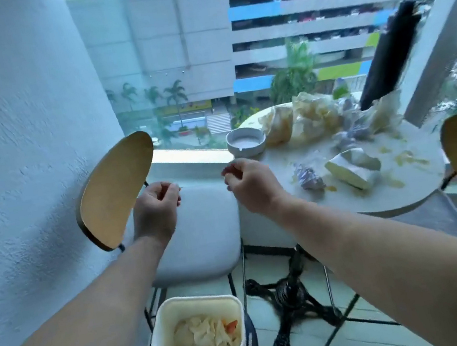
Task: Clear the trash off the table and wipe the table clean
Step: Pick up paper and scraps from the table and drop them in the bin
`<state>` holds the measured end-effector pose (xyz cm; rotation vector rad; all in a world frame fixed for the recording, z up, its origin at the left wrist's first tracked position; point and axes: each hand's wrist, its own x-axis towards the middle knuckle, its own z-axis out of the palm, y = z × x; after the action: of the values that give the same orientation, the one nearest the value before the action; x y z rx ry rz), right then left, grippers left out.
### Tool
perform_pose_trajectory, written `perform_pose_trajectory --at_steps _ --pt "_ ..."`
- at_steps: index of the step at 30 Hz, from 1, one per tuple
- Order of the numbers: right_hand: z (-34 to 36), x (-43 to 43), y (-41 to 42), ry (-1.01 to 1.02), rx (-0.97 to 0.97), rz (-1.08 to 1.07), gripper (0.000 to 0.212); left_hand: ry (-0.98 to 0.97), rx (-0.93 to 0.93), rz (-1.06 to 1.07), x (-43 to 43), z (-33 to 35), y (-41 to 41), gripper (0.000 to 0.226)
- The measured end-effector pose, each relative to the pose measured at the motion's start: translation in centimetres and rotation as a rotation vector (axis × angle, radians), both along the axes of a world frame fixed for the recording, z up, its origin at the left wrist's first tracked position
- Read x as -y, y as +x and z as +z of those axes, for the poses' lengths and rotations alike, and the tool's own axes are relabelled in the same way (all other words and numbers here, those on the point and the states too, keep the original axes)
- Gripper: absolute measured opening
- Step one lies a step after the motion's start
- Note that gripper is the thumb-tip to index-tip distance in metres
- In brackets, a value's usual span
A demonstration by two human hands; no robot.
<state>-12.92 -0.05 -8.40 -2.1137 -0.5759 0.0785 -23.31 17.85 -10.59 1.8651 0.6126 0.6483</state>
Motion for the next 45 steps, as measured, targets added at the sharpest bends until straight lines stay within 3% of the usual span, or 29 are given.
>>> perform_pose_trajectory --at_steps 10,22,29,32,37,39,41,43,45 --pt "5.6 10.9 9.9 0.056 0.139 -0.149 0.019 0.088 0.149 -0.158 10.0 6.4 13.4 0.025" --pt "7.2 21.9 20.4 0.051 0.168 -0.257 0.020 0.101 0.229 -0.224 20.3 9.2 24.5 0.025" --pt "7.3 23.3 23.5 -0.030 0.142 -0.310 0.027 0.361 0.281 -0.246 21.0 9.2 28.6 0.008" --pt "6.8 23.9 24.2 -0.121 0.125 -0.306 0.032 0.533 0.186 -0.371 21.5 9.1 29.5 0.018" --pt "6.2 23.3 26.3 -0.226 0.094 -0.257 0.064 0.963 -0.260 -0.486 22.1 9.8 31.9 0.064" --pt "5.5 22.6 26.8 -0.304 0.139 -0.241 0.079 1.078 -0.357 -0.482 22.2 9.5 32.5 0.066" --pt "4.8 22.0 27.2 -0.401 0.148 -0.235 0.084 1.092 -0.312 -0.459 22.0 9.0 33.0 0.056" --pt "4.3 21.9 27.7 -0.513 0.117 -0.246 0.071 1.014 -0.176 -0.423 21.7 8.5 33.2 0.046" --pt "4.3 22.3 28.1 -0.543 0.083 -0.271 0.038 0.943 -0.038 -0.397 21.3 8.2 33.6 0.036"
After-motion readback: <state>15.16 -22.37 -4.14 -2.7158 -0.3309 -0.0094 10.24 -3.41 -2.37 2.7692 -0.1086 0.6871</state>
